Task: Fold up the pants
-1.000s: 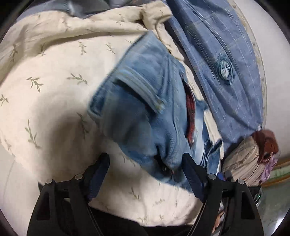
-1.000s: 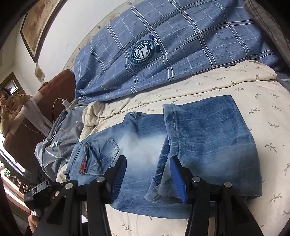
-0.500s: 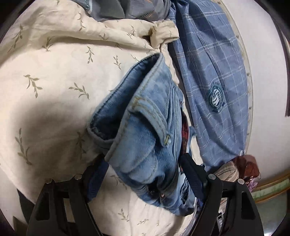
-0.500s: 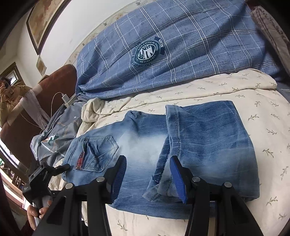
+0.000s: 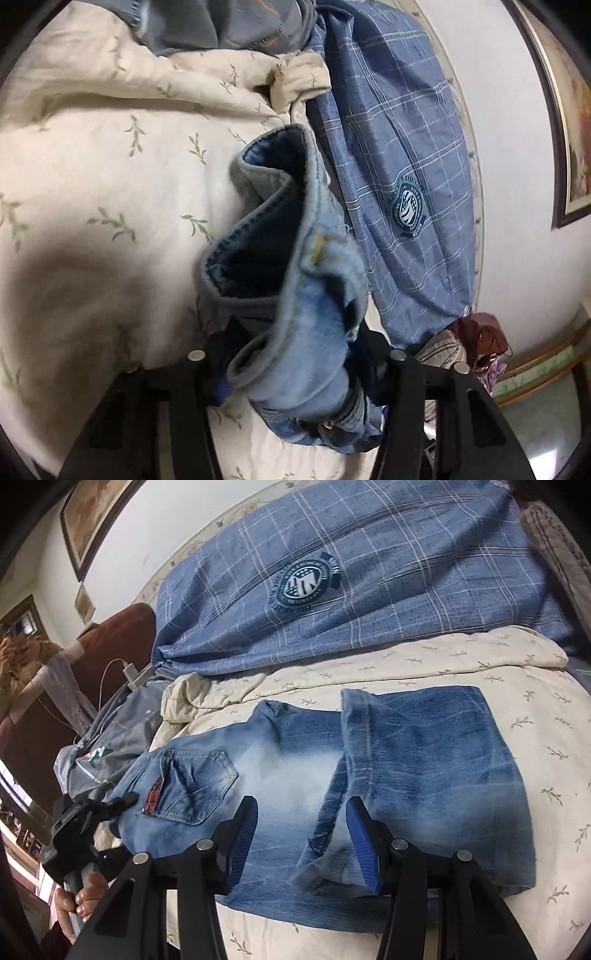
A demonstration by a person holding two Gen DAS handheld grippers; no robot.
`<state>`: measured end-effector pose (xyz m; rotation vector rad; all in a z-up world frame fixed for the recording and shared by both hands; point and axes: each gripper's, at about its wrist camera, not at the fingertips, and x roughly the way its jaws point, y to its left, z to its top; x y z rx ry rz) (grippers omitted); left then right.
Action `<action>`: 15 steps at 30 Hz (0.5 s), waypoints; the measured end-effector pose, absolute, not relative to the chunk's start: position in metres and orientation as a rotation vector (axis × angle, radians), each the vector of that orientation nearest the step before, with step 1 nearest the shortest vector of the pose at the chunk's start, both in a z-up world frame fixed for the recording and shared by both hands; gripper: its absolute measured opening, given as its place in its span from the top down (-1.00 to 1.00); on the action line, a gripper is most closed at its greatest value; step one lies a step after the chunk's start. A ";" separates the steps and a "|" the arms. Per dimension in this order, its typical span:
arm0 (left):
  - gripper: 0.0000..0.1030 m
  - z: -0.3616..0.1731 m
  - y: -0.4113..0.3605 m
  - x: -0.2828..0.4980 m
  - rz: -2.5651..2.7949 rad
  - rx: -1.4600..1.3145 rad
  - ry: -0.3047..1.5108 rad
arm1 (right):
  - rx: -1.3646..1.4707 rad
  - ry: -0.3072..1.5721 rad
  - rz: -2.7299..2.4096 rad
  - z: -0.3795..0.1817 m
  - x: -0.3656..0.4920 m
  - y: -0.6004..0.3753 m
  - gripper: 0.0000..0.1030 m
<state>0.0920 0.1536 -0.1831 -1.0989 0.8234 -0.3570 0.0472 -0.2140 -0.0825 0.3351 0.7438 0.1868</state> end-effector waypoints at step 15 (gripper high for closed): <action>0.32 -0.155 0.122 0.117 -0.331 -0.873 0.871 | 0.120 0.856 0.425 -0.121 0.087 -0.085 0.11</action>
